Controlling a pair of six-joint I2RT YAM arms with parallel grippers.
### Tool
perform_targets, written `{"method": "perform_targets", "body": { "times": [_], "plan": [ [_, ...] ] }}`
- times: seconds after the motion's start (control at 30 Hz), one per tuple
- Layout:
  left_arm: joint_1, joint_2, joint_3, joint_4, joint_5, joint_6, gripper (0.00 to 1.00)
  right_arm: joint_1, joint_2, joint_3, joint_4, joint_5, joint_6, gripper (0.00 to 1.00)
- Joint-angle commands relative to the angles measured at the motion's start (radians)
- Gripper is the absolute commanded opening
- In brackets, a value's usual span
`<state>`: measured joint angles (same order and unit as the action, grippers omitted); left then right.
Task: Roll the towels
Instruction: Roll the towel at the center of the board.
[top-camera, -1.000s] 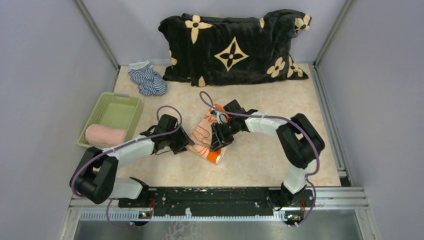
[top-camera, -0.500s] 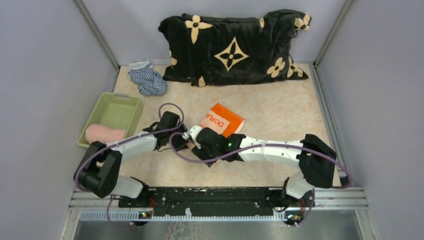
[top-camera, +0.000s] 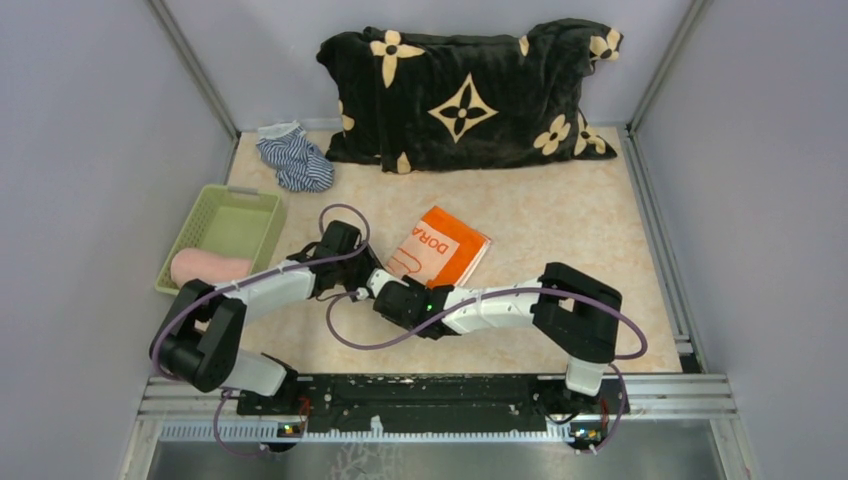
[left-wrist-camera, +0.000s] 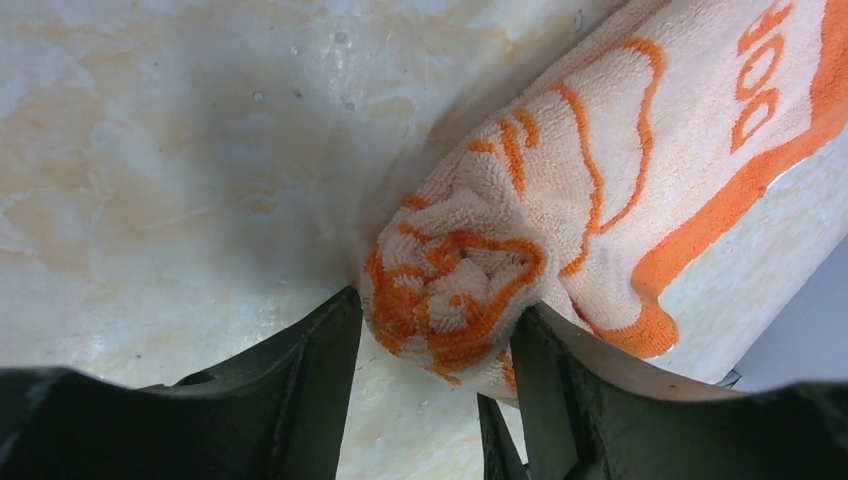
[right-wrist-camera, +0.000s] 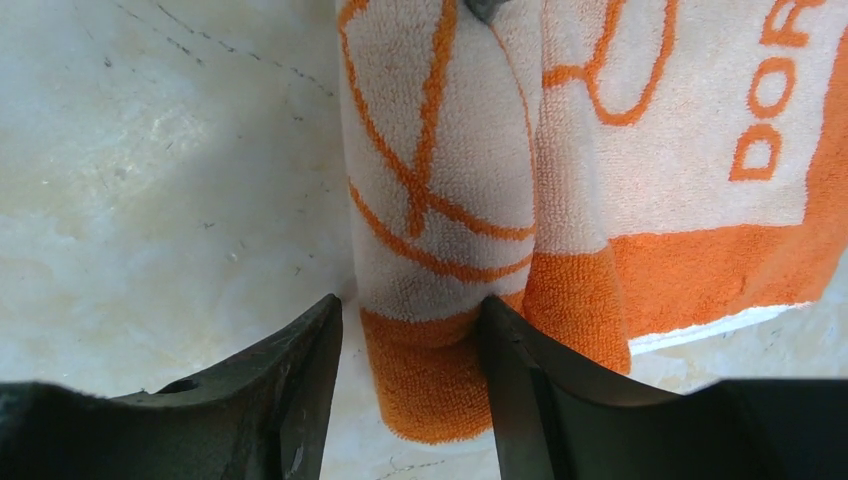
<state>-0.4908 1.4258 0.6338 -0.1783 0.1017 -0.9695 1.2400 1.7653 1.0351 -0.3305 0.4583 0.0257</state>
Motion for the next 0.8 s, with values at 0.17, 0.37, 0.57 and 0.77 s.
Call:
{"method": "perform_targets", "body": {
  "times": [0.17,0.37,0.57,0.77],
  "plan": [
    [0.004,0.077,0.002,-0.079,-0.067,0.082,0.65,-0.001,0.148,-0.009,-0.067,-0.003,0.012,0.40],
    [0.008,-0.036,0.018,-0.159,-0.123,0.093,0.70,-0.010,0.060,0.025,-0.103,-0.266,0.043,0.14],
    [0.020,-0.219,0.005,-0.244,-0.146,0.093,0.75,-0.101,-0.029,0.068,-0.095,-0.661,0.087,0.00],
    [0.023,-0.403,-0.017,-0.381,-0.154,0.051,0.76,-0.244,-0.005,0.078,-0.039,-1.006,0.150,0.00]
  ]
}}
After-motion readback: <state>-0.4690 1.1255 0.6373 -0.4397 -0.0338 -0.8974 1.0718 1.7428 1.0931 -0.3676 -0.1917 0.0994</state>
